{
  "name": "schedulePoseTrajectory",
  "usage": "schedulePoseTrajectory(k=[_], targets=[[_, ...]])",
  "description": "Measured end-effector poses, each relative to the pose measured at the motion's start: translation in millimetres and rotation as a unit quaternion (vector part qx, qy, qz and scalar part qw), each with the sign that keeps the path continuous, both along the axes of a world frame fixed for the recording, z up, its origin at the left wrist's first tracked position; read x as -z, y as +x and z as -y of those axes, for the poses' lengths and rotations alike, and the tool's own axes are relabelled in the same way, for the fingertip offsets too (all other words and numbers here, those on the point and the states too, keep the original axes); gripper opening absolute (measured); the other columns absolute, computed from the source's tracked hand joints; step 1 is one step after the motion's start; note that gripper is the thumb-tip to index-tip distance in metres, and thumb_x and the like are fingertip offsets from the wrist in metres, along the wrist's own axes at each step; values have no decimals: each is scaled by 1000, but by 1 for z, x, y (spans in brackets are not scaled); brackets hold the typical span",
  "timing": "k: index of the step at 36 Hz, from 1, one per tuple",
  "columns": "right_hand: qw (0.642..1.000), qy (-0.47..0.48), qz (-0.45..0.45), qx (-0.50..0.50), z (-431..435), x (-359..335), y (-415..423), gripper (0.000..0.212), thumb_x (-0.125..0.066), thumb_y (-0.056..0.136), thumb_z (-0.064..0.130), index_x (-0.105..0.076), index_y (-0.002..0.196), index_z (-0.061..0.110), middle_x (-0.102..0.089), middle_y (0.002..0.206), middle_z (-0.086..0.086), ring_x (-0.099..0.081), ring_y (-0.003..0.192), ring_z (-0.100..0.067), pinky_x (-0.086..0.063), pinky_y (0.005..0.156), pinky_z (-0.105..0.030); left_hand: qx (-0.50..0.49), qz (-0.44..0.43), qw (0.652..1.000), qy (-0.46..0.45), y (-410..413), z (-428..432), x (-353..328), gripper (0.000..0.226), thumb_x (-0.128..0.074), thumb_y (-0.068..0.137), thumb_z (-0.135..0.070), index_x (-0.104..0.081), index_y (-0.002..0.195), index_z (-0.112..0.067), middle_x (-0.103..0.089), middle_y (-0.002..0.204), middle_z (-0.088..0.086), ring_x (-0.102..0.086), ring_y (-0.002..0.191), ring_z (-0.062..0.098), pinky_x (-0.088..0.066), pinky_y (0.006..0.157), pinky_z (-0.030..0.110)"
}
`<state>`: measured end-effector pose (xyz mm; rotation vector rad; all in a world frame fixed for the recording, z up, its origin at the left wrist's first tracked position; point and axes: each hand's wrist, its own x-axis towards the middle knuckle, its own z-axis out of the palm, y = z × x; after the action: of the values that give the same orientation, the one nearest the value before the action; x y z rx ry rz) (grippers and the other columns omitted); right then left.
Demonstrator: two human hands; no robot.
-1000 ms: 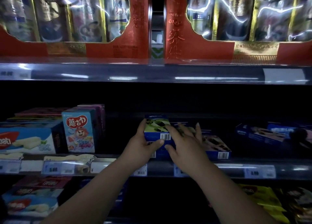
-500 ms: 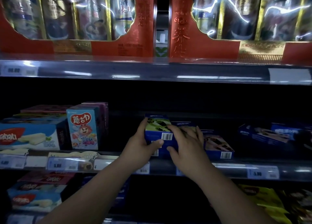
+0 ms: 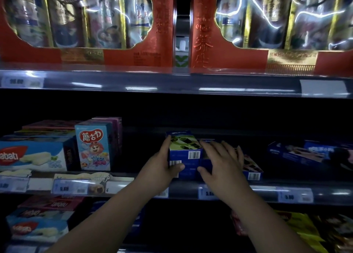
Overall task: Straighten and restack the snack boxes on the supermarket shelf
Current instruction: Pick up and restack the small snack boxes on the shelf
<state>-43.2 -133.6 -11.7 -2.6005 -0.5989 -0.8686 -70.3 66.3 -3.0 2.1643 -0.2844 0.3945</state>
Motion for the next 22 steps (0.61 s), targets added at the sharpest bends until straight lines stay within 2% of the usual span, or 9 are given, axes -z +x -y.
schedulePoseTrajectory(k=[3,7,10,14,17,19,22], targets=[[999,21,-35,22,15,-4,6,82,-56,83,61,-11,150,45,-23,158,5,-12,145,-23,0,118,-49,-14,-22,1000,8,1,-3,-2,90,-64,91,-33,3,150,-44,-57,121,-21,-60,108,6,-52,91,33],[996,27,-80,13,23,-7,8,92,-57,79,67,-3,150,45,-22,160,4,-16,146,-23,-3,118,-49,-3,-39,998,-43,7,-8,2,91,-66,89,-36,-1,152,-43,-60,126,-19,-59,111,4,-50,98,35],[997,-14,-82,0,16,-9,6,92,-52,80,71,2,150,45,-24,159,6,-8,148,-20,7,118,-50,5,-48,995,-91,13,-11,6,91,-70,85,-41,-9,152,-41,-65,120,-20,-62,108,3,-51,97,36],[995,-30,-86,-38,1,-16,0,92,-53,82,68,2,151,42,-25,159,3,-4,149,-15,17,116,-48,34,-46,989,-135,15,-10,8,80,-77,81,-35,-31,147,-33,-68,117,-16,-64,107,4,-52,96,35],[993,3,-88,-73,-9,-16,-3,90,-58,84,60,0,151,41,-29,157,5,-14,146,-15,15,118,-45,55,-40,984,-164,10,-6,6,66,-75,79,-40,-45,137,-33,-69,117,-14,-64,107,4,-52,95,30],[993,19,-80,-83,-12,-13,-4,87,-57,85,58,-2,150,41,-35,154,6,-17,144,-15,13,118,-45,45,-35,982,-179,7,-5,5,57,-68,82,-44,-48,134,-33,-69,116,-13,-65,103,1,-53,88,23],[992,16,-87,-85,-13,-11,-6,82,-56,87,58,-6,150,42,-32,154,8,-14,143,-12,13,118,-43,25,-32,986,-164,6,-8,6,51,-61,90,-44,-45,138,-35,-69,114,-17,-65,103,0,-52,93,29]])
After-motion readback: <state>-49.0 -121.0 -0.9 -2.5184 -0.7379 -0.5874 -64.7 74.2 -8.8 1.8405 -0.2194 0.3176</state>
